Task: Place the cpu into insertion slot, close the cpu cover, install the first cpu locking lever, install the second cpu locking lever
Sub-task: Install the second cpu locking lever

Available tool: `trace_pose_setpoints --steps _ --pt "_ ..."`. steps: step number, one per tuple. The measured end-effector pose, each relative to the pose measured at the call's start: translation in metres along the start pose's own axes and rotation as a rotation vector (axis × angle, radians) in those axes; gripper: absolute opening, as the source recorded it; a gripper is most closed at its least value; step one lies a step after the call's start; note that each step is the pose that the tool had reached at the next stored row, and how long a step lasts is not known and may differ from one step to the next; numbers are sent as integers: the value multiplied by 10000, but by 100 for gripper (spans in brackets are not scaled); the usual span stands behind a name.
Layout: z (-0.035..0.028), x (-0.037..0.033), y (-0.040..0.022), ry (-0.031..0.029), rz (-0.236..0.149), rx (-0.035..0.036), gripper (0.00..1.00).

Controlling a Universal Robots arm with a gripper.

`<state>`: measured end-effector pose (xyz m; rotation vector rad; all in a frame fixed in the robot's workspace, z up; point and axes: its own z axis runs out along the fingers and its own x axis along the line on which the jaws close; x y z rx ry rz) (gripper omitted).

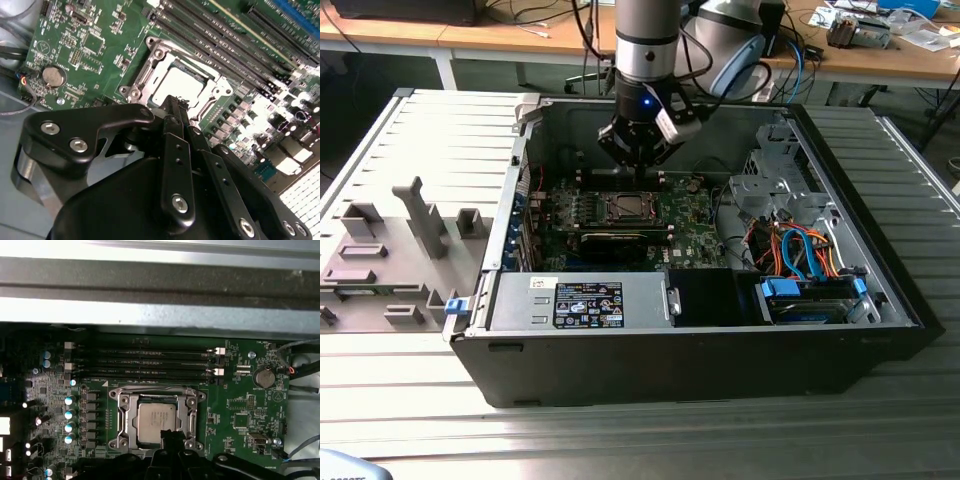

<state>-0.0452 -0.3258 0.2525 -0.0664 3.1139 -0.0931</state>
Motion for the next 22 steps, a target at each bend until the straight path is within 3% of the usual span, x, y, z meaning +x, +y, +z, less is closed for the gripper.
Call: trace_pose_setpoints --steps 8,10,11,14,15,16,17,18,20,22 --pt "9 6 -152 -1 -1 -15 11" --pt "12 9 -203 -2 2 -64 11" --pt "14 10 -236 -5 3 -122 11" --pt "18 13 -301 -18 10 -411 11" --pt "19 15 -332 -26 17 -641 11" --pt "21 16 -349 -34 22 -795 11" --pt "23 20 -393 -47 30 -1150 11" --pt "25 22 -414 -53 33 -1267 11" --pt "31 32 -492 -60 39 -1433 11" --pt "38 42 -581 -64 41 -1523 11"
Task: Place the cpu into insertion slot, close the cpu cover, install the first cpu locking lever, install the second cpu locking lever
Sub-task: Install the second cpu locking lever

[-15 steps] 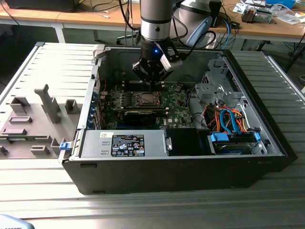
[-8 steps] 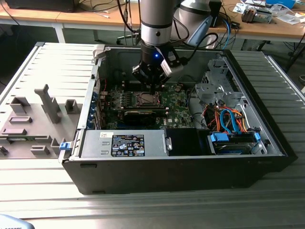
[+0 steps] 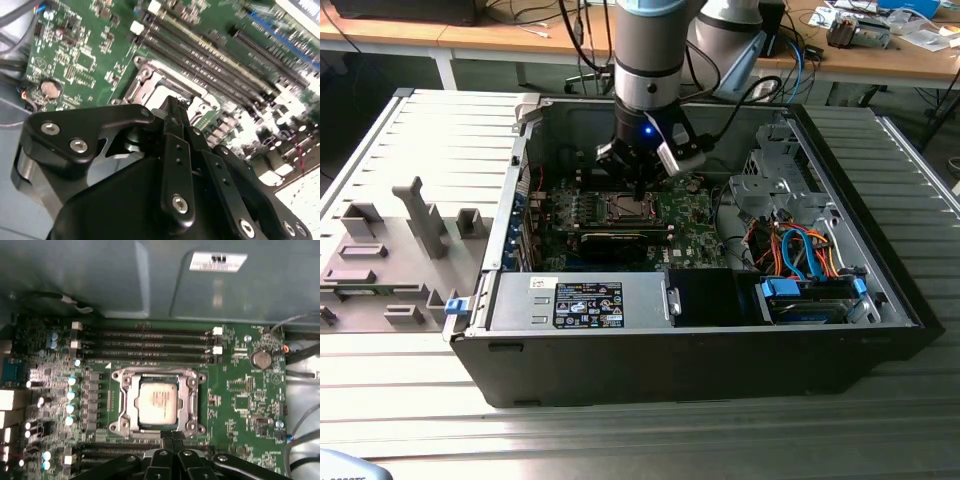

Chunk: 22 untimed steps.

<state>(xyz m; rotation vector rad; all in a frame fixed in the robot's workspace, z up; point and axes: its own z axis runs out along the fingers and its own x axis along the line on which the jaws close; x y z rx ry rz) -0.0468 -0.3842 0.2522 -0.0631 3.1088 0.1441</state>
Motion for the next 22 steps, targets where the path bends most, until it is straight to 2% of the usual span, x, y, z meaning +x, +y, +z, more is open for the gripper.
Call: trace_pose_setpoints --steps 1,3,6,10,13,15,22 --pt "-2 6 -35 -1 0 -29 11" --pt "-4 31 -131 -5 2 -130 11" --pt "5 71 -188 -13 9 -293 11" --pt "34 122 -208 -17 9 -392 11" --pt "92 234 -220 -21 9 -502 11" --pt "107 277 -223 -23 10 -552 11" --pt "189 404 -246 -26 2 -651 11"
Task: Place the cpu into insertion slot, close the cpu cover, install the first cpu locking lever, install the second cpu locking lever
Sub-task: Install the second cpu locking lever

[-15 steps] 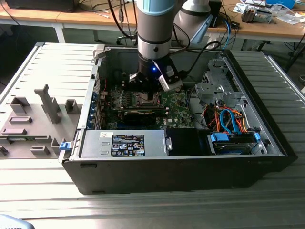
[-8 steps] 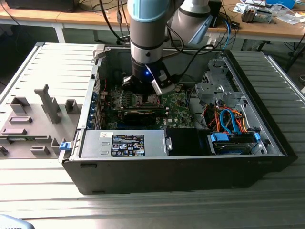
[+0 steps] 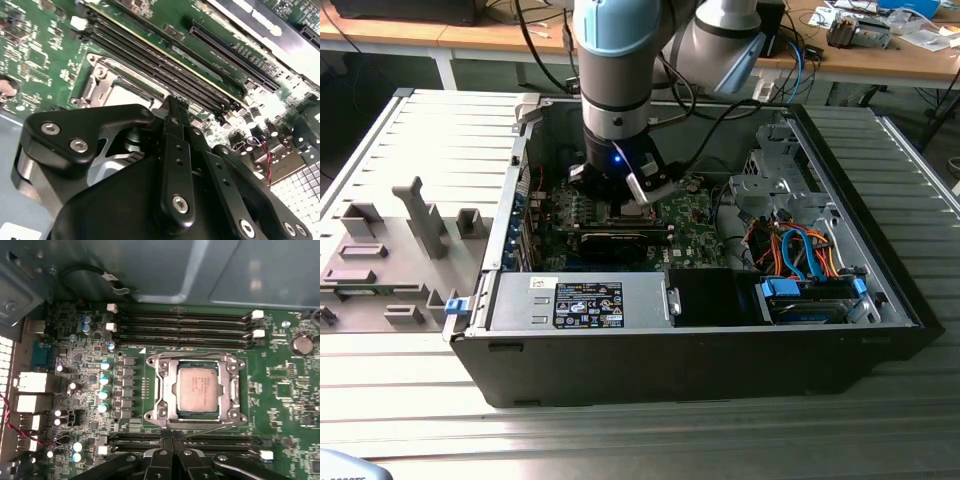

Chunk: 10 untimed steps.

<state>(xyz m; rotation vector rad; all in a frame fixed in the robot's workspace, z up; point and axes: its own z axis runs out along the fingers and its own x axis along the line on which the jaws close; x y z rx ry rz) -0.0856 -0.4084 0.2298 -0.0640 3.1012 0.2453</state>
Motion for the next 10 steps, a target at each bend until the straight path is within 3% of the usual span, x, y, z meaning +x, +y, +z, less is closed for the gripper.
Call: trace_pose_setpoints --steps 3,10 --pt "57 66 -11 2 -14 -11 11" --pt "136 92 -23 23 -142 -21 11"
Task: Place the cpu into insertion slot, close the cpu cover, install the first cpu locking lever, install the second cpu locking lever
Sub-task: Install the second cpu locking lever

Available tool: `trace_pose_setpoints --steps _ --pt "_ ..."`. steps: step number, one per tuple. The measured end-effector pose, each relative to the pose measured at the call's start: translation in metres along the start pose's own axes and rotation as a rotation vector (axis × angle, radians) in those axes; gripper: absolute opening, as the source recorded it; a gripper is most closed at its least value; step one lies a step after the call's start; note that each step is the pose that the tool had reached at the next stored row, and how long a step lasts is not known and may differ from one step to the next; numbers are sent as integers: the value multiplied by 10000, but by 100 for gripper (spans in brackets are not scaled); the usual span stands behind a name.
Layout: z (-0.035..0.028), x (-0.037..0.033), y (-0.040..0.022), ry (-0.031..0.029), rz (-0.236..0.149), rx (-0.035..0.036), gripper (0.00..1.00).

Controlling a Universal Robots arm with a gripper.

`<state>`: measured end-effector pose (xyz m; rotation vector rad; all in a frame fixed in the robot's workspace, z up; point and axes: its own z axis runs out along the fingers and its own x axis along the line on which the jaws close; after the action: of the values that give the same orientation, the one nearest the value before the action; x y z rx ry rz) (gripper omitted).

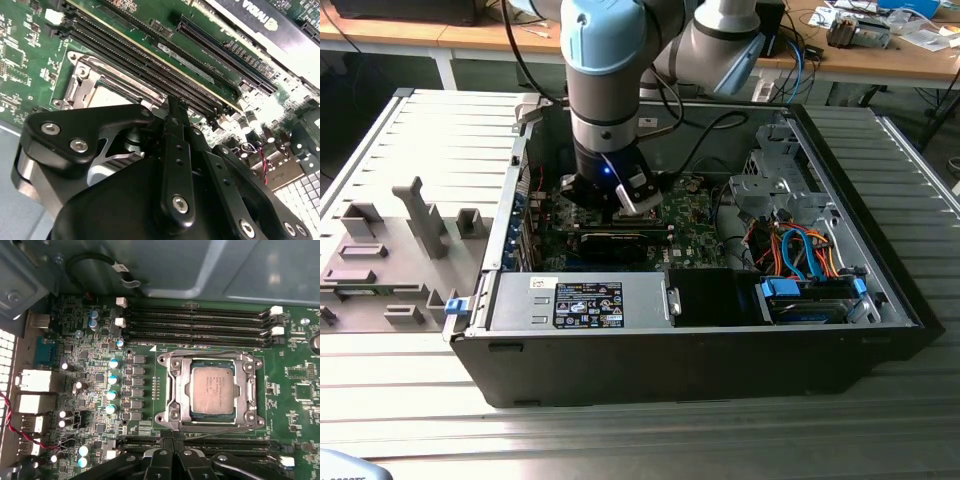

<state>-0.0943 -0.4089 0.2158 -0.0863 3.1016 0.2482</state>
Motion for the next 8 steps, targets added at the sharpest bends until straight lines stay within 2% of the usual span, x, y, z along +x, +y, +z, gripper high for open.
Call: trace_pose_setpoints --steps 3,8 --pt "31 16 -5 18 -111 -21 11" --pt "57 44 -4 25 -202 -113 11"
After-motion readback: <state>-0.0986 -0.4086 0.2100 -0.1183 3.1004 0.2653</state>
